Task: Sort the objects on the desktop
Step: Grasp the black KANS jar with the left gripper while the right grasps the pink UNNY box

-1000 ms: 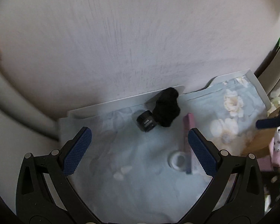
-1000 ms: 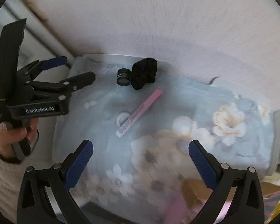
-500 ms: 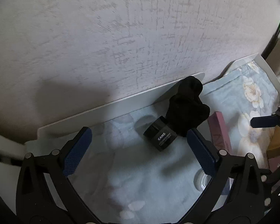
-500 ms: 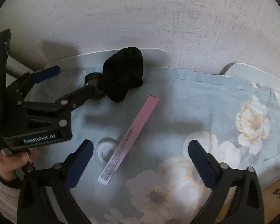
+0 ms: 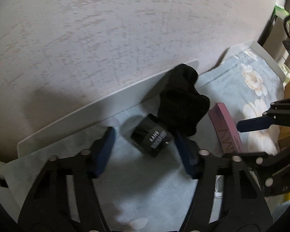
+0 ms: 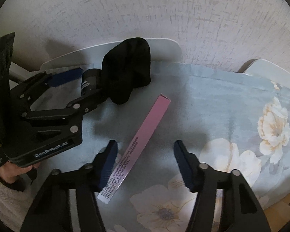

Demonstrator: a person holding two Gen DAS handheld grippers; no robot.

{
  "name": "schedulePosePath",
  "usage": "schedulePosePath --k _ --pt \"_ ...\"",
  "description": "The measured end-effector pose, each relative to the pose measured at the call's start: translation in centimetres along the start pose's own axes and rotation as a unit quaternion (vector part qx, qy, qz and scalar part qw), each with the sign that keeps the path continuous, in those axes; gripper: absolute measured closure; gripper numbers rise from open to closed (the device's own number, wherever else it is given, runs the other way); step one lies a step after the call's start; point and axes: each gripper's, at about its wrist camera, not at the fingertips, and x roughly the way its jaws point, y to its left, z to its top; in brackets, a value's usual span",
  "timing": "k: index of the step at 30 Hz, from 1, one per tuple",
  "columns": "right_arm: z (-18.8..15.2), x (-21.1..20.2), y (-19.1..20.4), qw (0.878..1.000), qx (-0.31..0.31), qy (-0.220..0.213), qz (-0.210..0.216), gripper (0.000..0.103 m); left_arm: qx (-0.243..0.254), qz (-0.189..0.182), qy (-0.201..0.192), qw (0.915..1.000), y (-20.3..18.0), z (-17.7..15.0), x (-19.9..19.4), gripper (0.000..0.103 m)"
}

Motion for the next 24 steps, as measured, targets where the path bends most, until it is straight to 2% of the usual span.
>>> schedulePosePath --k 2,8,15,24 --pt "0.0 0.0 -0.2 1.000 0.000 0.000 0.002 0.061 0.010 0.001 0.003 0.9999 -0.6 0.0 0.3 0.060" --pt "-0.3 -0.1 -0.7 1.000 -0.004 -0.001 0.008 0.082 0.004 0.002 0.003 1.0000 -0.6 0.4 0.7 0.061" --pt "-0.7 -0.5 -1.3 1.000 -0.001 -0.005 0.011 0.090 -0.029 0.012 -0.003 0.9995 -0.3 -0.1 0.0 0.061" --pt "-1.2 -2.1 -2.6 0.999 0.015 -0.011 0.029 0.090 -0.047 0.022 -0.008 0.9986 -0.8 -0.1 -1.9 0.061"
